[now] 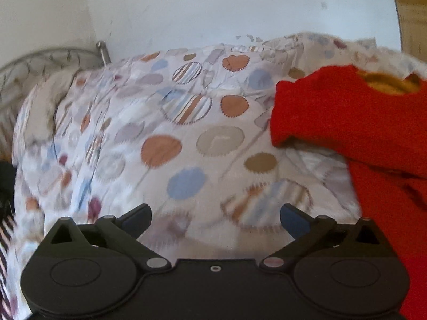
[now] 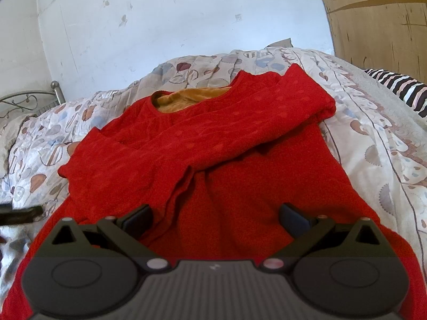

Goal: Fold small clothes

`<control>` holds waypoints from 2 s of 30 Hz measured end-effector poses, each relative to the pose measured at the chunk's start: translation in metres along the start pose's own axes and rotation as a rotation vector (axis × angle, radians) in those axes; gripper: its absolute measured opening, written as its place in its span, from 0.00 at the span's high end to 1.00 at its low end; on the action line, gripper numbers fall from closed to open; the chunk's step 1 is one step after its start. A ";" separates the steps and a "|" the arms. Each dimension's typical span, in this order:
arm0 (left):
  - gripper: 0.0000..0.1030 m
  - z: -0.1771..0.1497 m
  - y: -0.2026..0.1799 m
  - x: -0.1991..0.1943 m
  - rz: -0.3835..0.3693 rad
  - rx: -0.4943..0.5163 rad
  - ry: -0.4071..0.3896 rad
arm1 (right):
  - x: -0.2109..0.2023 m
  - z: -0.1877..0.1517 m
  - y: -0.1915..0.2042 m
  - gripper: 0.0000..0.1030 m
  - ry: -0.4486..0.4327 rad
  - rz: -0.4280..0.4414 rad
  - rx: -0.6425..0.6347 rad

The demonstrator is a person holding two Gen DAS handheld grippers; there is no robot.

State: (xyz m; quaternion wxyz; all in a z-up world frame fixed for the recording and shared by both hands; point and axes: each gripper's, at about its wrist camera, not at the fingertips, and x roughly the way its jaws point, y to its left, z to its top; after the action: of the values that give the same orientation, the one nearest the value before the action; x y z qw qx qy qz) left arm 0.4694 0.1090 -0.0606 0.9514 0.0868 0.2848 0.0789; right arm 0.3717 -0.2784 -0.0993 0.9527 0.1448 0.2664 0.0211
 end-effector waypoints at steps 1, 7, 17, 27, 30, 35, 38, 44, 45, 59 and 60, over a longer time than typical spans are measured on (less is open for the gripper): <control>0.01 -0.004 0.004 -0.011 -0.021 -0.018 0.004 | -0.001 0.002 -0.001 0.00 0.009 0.008 0.008; 0.01 -0.032 0.006 -0.071 -0.144 -0.035 -0.001 | -0.041 0.010 -0.012 0.00 0.008 0.060 0.070; 0.01 -0.081 -0.009 -0.113 -0.324 0.005 0.069 | -0.152 -0.035 -0.039 0.00 0.059 -0.020 -0.160; 0.29 -0.093 -0.012 -0.124 -0.414 0.038 0.159 | -0.195 -0.062 -0.052 0.27 0.087 -0.031 -0.112; 0.52 -0.094 -0.008 -0.124 -0.439 0.020 0.178 | -0.204 -0.067 -0.057 0.47 0.067 -0.050 -0.083; 0.92 -0.086 -0.016 -0.138 -0.448 0.025 0.190 | -0.214 -0.066 -0.066 0.92 0.066 -0.003 -0.030; 0.93 -0.079 -0.020 -0.157 -0.408 0.046 0.143 | -0.226 -0.058 -0.069 0.93 0.044 0.024 0.015; 0.94 -0.068 0.001 -0.201 -0.400 0.011 0.081 | -0.268 -0.035 -0.068 0.94 0.001 0.074 -0.009; 0.94 -0.070 0.004 -0.206 -0.400 -0.003 0.083 | -0.273 -0.036 -0.066 0.94 0.007 0.072 -0.024; 0.94 -0.119 0.013 -0.234 -0.406 -0.091 0.174 | -0.301 -0.097 -0.050 0.93 0.094 -0.004 -0.095; 0.93 -0.117 0.012 -0.234 -0.407 -0.097 0.168 | -0.298 -0.099 -0.050 0.93 0.099 -0.011 -0.103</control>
State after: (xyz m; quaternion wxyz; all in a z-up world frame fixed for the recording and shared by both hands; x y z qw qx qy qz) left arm 0.2098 0.0882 -0.0307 0.9237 -0.0250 0.3706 -0.0943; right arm 0.0637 -0.3346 -0.0447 0.9447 0.0929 0.3123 0.0368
